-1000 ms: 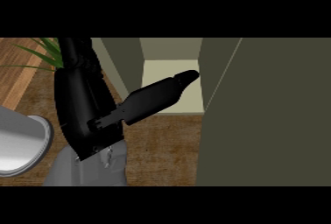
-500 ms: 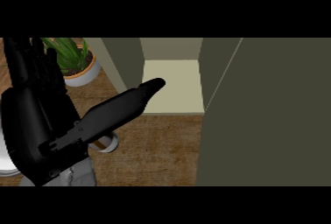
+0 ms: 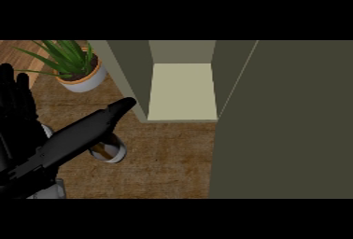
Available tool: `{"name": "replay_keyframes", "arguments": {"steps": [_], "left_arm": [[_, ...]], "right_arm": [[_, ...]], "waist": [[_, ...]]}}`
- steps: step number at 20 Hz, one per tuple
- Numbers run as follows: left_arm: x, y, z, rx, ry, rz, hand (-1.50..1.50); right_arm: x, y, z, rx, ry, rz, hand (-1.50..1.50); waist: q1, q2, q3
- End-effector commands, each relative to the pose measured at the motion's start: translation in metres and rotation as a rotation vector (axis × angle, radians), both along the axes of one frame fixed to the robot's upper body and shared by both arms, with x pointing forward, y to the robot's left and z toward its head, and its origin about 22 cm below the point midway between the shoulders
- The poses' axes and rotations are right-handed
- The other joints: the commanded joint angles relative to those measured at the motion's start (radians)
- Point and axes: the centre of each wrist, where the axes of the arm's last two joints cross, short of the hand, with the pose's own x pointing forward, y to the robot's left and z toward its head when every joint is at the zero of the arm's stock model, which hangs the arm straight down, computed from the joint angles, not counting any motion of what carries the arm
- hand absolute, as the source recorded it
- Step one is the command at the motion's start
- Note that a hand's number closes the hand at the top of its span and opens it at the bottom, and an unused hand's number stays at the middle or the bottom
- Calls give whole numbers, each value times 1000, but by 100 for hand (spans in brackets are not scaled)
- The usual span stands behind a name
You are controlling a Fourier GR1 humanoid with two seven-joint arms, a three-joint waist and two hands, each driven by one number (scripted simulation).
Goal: Pick up the wine, place it into the cabinet and close the cabinet
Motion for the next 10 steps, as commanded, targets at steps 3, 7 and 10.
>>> {"name": "replay_keyframes", "arguments": {"steps": [3, 7, 10], "left_arm": [[-17, 18, -32, -5, 69, 31, -150], [-9, 27, -31, -61, 90, 30, -150], [-28, 24, -51, -79, 122, 37, -150]], "right_arm": [[-41, -11, 32, 40, -96, 20, -150], [-41, -15, 30, 40, -62, 16, -150], [-44, -12, 32, 43, -77, 26, -150]], "waist": [[-1, 2, -1], [-7, 4, 0], [-4, 1, -1]]}}
